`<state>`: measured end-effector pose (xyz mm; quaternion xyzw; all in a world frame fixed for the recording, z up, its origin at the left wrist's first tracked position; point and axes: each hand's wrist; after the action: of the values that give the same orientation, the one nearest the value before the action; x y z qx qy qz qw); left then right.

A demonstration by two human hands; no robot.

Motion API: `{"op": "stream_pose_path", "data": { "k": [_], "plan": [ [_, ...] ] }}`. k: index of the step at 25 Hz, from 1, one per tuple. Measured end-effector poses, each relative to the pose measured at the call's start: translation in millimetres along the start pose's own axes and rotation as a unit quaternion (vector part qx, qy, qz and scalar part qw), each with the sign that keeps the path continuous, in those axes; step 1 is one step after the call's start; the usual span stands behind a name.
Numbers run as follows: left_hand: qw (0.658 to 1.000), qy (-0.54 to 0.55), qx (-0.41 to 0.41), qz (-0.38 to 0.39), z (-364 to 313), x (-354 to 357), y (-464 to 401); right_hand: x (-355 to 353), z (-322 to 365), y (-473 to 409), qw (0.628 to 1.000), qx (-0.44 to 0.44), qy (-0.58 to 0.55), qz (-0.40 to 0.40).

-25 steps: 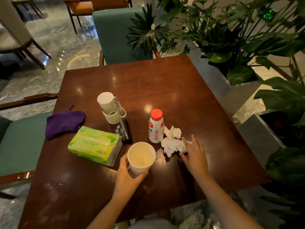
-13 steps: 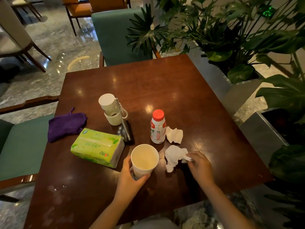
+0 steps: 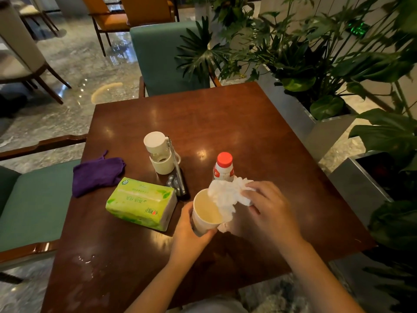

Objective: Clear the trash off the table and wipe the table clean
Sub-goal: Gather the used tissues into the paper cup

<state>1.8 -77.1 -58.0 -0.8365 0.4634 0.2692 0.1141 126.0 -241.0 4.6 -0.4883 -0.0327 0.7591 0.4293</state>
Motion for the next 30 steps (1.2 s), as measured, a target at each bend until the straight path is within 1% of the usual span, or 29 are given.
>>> {"op": "stream_pose_path", "data": {
  "k": [3,5,8,11,12,15,16,19,20,21,22,23,24,25,26,27,29,30],
  "plan": [
    [1.000,-0.009,0.022,-0.003,-6,-5,-3,18,8,-7,0.996,-0.005,-0.011,0.083],
    [0.999,-0.013,0.029,-0.007,-6,-8,-3,24,15,-11,0.995,0.006,-0.051,0.089],
    [1.000,-0.002,0.020,-0.017,-4,-12,-3,22,28,-16,0.994,0.033,-0.095,0.047],
    [0.999,-0.005,0.027,-0.019,-3,-15,-3,20,40,-15,0.996,0.006,-0.086,0.013],
    [0.999,0.000,0.027,-0.020,-4,-16,-3,22,44,-15,0.994,0.016,-0.106,0.003],
    [0.999,0.013,0.024,-0.027,-7,-19,-3,24,50,-15,0.974,0.109,-0.200,-0.003],
    [0.999,0.012,0.027,-0.031,-8,-21,-3,24,51,-15,0.965,0.135,-0.225,-0.017],
    [0.999,0.012,0.038,-0.036,-9,-24,-4,21,49,-15,0.938,0.157,-0.283,-0.126],
    [0.999,0.016,0.039,-0.034,-9,-24,-4,21,51,-17,0.936,0.148,-0.282,-0.147],
    [0.998,0.024,0.039,-0.031,-9,-23,-4,23,52,-19,0.945,0.127,-0.261,-0.149],
    [0.998,0.034,0.038,-0.029,-10,-22,-4,28,54,-21,0.963,0.096,-0.219,-0.124],
    [0.998,0.043,0.035,-0.026,-11,-21,-4,33,54,-21,0.983,0.056,-0.161,-0.072],
    [0.998,0.046,0.033,-0.023,-11,-21,-4,39,54,-18,0.994,0.020,-0.106,-0.012],
    [0.998,0.045,0.035,-0.022,-11,-21,-3,43,53,-14,0.997,0.000,-0.066,0.046],
    [0.998,0.043,0.038,-0.024,-11,-23,-2,43,53,-10,0.995,-0.001,-0.047,0.092],
    [0.998,0.041,0.041,-0.026,-11,-25,-1,41,54,-5,0.992,0.002,-0.048,0.116],
    [0.998,0.044,0.042,-0.024,-10,-28,-1,36,53,1,0.989,-0.024,-0.067,0.128],
    [0.998,0.047,0.040,-0.022,-8,-28,-1,35,54,3,0.986,-0.045,-0.068,0.147]
  ]
}}
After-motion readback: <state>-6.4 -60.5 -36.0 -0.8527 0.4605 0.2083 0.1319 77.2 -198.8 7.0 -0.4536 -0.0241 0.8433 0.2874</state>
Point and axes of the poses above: each hand's wrist, its own y-axis away from the middle knuckle, its own x-axis out of the palm, z = x × y, and after that the axes turned 13 degrees about -y, right-handed
